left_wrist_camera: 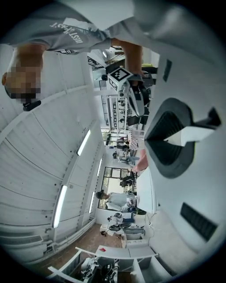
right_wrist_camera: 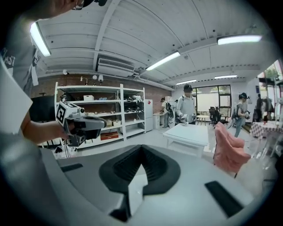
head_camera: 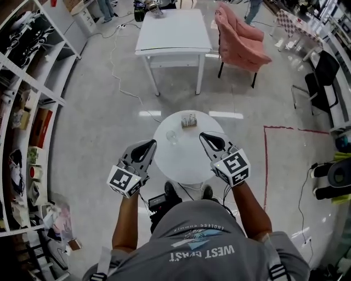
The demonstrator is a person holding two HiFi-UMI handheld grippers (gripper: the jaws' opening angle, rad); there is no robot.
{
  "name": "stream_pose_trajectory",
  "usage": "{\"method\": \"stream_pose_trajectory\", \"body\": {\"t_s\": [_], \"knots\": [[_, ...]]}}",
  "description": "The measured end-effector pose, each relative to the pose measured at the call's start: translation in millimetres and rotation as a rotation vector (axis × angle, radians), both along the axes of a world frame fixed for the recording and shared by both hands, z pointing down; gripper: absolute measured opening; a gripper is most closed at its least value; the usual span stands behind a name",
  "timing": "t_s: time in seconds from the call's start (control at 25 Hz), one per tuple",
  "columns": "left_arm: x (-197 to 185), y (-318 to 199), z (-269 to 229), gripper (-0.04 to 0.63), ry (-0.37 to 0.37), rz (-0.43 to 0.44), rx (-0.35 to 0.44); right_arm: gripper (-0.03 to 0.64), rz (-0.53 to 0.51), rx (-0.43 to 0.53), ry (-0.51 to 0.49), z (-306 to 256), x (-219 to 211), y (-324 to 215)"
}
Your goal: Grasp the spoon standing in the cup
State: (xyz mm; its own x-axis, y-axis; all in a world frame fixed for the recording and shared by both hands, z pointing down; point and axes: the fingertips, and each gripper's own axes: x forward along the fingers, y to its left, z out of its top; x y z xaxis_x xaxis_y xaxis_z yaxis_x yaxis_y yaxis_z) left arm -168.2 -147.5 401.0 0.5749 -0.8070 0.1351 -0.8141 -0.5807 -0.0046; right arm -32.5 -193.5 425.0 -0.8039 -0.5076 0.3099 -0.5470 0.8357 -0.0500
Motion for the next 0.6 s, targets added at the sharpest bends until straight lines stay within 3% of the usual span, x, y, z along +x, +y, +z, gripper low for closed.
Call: {"method": "stream_pose_trajectory", "body": {"t_s": [0.6], "knots": [[-23,-33,26,0.005,0.066,0.157,-0.046,0.000,0.145,-0.040,0.092,46,-19,-23]]}}
